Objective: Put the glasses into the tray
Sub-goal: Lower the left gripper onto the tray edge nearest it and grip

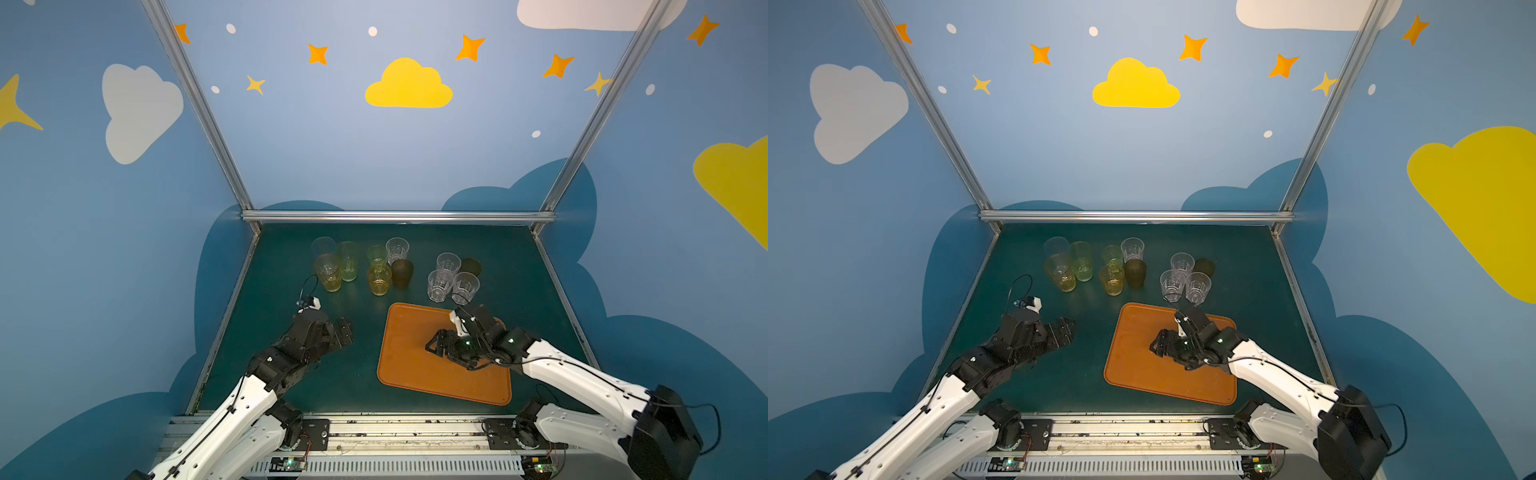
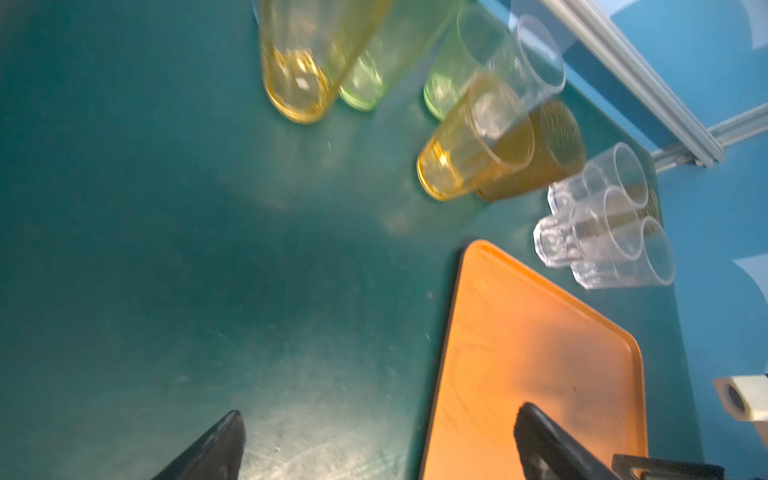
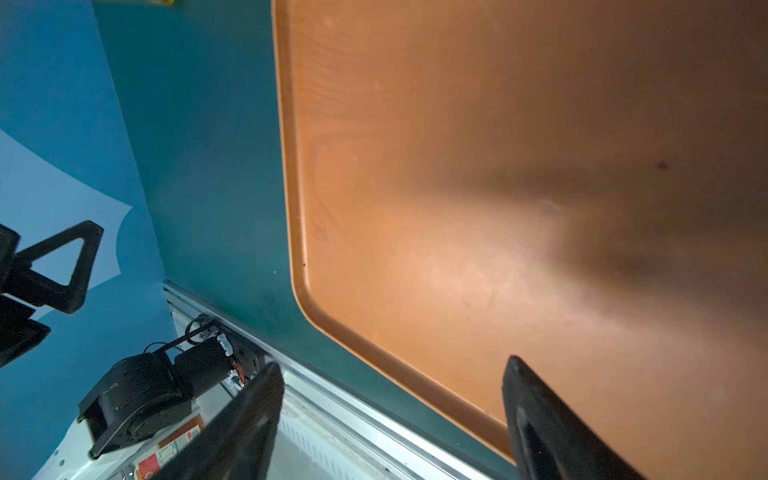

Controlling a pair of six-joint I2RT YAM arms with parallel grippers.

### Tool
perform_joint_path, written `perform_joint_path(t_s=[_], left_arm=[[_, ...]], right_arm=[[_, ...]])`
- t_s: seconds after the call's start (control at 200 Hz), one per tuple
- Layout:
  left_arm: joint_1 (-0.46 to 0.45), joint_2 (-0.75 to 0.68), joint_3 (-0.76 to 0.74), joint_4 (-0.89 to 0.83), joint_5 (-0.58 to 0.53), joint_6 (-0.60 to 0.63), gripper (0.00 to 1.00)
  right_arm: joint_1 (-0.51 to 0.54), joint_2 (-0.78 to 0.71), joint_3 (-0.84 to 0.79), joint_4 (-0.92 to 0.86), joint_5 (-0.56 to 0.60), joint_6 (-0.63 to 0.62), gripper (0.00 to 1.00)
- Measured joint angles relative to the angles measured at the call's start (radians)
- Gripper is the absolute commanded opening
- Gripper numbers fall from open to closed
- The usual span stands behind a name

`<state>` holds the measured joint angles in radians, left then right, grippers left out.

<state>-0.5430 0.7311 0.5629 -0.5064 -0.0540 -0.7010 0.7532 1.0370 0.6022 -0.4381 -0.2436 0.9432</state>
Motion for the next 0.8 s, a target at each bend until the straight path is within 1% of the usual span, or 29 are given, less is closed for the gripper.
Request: perform_joint_path(t_s=[0.05, 0.21, 0.391, 0.476, 0.626, 0.711, 0.801], left_arm=[[-0.024, 0.002, -0.023, 0.019, 0.011, -0.016, 1.00], [-0.097, 0.046, -0.076, 0.109, 0.028, -0.045, 0.91], [-0.166, 0.171, -0.085, 0.221, 0.035, -0.062, 0.89], [-0.175, 0.226, -0.085, 0.267, 0.042, -0.061, 0.87], [-0.177, 0.310, -0.074, 0.340, 0.063, -0.047, 0.76], [-0.178, 0.356, -0.067, 0.385, 0.076, -0.048, 0.74], [-0.182, 0.409, -0.065, 0.423, 0.087, -0.061, 0.70]], right_arm=[[-0.014, -0.059, -0.037, -0.011, 0.002, 0.004, 0.82], [-0.046, -0.209, -0.115, -0.034, 0.008, 0.015, 0.82], [-0.072, -0.323, -0.179, -0.046, 0.015, 0.038, 0.82], [-0.079, -0.348, -0.201, -0.045, 0.020, 0.050, 0.82], [-0.087, -0.365, -0.232, -0.026, 0.027, 0.072, 0.82], [-0.090, -0.366, -0.241, -0.020, 0.037, 0.079, 0.82], [-0.092, -0.371, -0.249, -0.009, 0.042, 0.091, 0.82]])
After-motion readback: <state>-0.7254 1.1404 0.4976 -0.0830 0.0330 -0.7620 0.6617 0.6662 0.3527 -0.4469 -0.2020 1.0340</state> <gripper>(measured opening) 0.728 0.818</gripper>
